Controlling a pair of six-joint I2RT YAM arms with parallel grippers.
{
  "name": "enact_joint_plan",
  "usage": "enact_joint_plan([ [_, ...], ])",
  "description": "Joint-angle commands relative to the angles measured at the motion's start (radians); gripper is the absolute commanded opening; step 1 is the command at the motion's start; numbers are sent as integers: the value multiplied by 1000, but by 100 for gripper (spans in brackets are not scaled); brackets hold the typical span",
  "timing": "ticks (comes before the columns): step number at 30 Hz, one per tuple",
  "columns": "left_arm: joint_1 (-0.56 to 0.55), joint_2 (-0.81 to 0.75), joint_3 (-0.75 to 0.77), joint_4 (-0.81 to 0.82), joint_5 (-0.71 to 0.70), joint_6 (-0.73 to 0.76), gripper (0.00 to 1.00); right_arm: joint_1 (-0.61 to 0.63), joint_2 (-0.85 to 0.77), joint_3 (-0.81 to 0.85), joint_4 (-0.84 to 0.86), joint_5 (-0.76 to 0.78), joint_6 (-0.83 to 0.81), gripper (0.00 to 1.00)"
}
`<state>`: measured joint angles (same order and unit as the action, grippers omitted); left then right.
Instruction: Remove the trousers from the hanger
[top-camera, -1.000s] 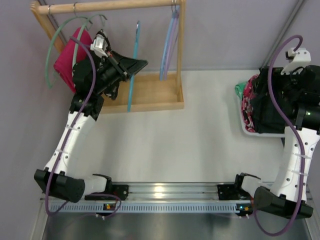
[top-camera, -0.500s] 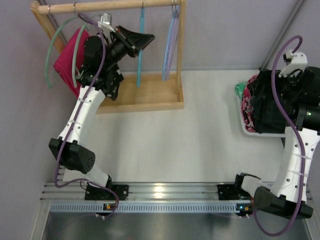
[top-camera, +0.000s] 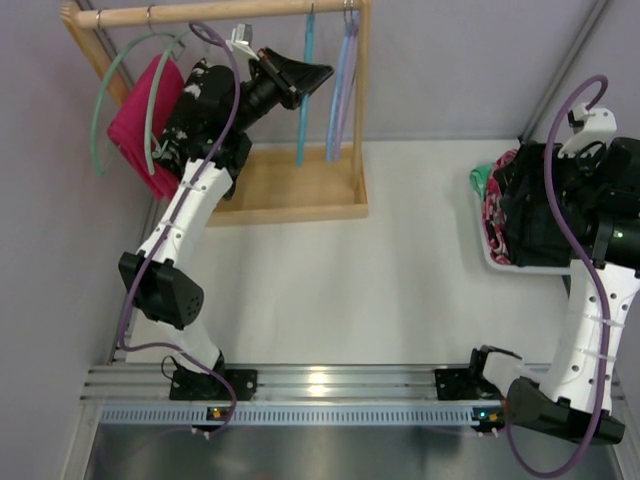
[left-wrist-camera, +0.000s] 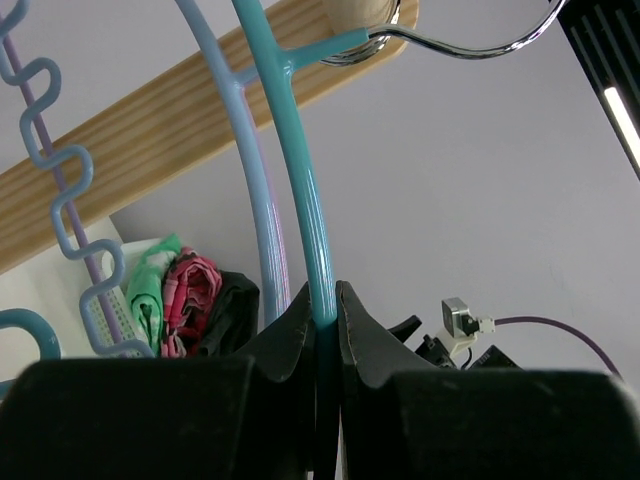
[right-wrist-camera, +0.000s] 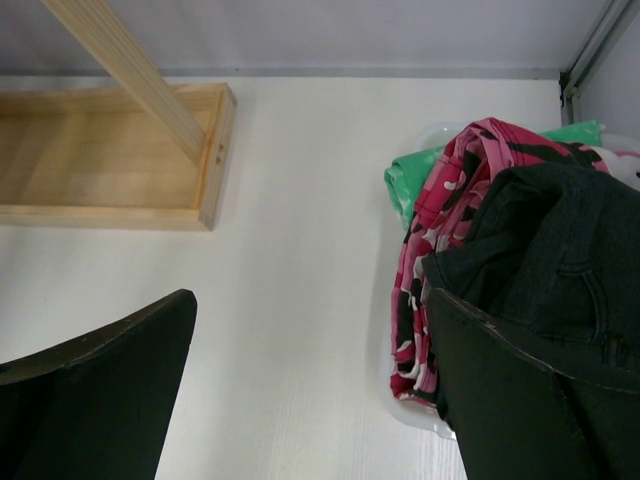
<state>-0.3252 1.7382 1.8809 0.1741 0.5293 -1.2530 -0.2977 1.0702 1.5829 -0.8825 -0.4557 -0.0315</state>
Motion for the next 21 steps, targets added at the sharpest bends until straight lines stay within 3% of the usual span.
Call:
enact_joint_plan([
  [1,-20,6,67,113,-28,30,0,-15,-27,-14,11,-11,16,99],
  [17,-69,83,95,96,-100,61,1,-15,-49,-40,7,2,24,99],
  [20,-71,70,86,96,-103,70,11,-15,-49,-41,7,-6,25,99],
  [21,-71,66,81,96,-101,72,20,-15,-49,-40,7,-6,25,99],
])
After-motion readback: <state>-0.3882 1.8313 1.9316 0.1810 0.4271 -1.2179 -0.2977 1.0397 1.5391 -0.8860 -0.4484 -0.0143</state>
